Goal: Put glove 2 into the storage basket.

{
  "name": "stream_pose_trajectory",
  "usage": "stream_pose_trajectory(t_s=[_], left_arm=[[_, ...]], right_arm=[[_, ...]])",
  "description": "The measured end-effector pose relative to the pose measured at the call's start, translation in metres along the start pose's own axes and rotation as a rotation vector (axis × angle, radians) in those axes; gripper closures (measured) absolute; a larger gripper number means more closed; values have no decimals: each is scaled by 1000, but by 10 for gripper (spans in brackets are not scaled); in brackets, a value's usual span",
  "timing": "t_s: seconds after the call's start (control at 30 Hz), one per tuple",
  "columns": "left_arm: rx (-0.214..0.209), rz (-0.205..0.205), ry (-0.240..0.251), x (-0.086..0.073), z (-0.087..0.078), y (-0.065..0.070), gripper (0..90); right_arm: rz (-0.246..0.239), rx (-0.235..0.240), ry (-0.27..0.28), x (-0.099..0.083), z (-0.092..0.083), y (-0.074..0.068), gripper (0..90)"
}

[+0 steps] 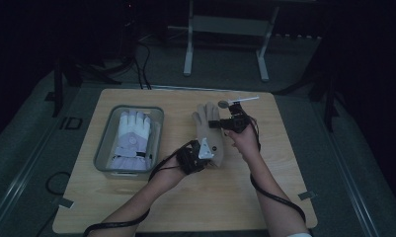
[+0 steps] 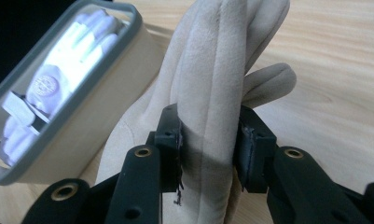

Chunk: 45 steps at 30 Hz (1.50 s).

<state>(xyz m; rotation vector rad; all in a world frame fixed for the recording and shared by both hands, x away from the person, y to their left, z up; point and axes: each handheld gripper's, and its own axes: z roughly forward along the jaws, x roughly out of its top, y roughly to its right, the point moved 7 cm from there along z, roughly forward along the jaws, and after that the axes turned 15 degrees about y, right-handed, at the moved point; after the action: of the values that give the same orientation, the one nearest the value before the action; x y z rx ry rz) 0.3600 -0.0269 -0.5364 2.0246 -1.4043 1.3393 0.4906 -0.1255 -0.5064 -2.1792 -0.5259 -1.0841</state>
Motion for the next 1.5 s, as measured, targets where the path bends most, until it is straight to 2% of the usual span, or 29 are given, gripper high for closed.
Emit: stream_pose_trajectory(t_s=[0.23,0.37,0.7,0.83,1.0,1.03,1.5], left_arm=[[17,14,-10,2,-17,-9,820],[25,5,-14,0,-26,-12,820],[57,-3,-41,-11,-54,-25,820],[68,-7,-51,-17,-64,-30,820],[89,-25,-68,-31,-81,-37,820],[89,-25,-68,-31,-81,-37,820],[152,-63,-110,-64,-125,-52,820]], right_arm=[[-24,16,13,12,4,-15,659],[-46,22,16,16,8,-25,659],[-88,59,5,25,28,-54,659],[-108,70,0,27,37,-65,659],[-139,92,-10,28,54,-86,659],[-139,92,-10,28,54,-86,659],[-168,157,-49,27,97,-133,659]])
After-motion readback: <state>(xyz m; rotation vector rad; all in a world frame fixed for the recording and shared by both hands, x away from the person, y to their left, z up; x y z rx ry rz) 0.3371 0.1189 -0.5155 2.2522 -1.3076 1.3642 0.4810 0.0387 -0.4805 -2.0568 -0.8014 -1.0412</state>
